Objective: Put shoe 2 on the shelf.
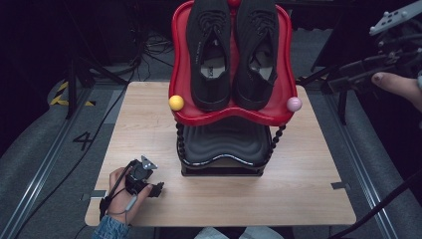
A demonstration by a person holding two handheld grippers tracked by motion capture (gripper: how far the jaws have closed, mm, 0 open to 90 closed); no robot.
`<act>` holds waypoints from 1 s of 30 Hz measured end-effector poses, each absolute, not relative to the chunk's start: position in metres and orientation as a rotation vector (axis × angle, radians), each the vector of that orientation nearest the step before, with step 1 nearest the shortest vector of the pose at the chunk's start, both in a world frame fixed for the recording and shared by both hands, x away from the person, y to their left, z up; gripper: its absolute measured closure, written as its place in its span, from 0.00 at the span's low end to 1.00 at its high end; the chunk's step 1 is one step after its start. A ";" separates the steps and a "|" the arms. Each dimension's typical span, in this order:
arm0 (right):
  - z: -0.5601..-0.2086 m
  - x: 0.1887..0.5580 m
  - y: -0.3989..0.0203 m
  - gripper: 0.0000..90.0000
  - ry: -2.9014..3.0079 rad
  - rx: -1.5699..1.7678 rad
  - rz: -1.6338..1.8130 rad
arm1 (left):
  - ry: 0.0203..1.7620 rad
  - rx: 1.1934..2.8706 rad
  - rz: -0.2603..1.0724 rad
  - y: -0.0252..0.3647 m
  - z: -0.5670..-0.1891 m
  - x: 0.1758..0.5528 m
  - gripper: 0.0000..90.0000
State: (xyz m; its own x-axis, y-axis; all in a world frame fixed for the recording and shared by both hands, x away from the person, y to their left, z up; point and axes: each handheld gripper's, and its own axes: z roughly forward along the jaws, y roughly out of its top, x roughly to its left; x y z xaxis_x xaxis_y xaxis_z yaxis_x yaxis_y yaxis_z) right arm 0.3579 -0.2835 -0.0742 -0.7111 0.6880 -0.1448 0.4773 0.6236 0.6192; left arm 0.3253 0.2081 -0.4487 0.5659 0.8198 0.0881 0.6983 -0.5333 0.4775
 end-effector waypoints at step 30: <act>-0.232 0.368 -0.341 0.48 2.549 1.153 0.793 | 1.257 2.410 0.461 0.214 -0.452 0.326 0.25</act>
State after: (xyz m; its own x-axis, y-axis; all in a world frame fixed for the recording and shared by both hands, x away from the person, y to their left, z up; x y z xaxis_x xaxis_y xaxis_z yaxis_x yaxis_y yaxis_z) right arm 0.3685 -0.3414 -0.2319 -0.6626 0.7489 0.0107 0.6227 0.5429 0.5634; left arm 0.3258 0.2144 -0.4516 0.5456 0.8308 0.1102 0.7052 -0.5262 0.4752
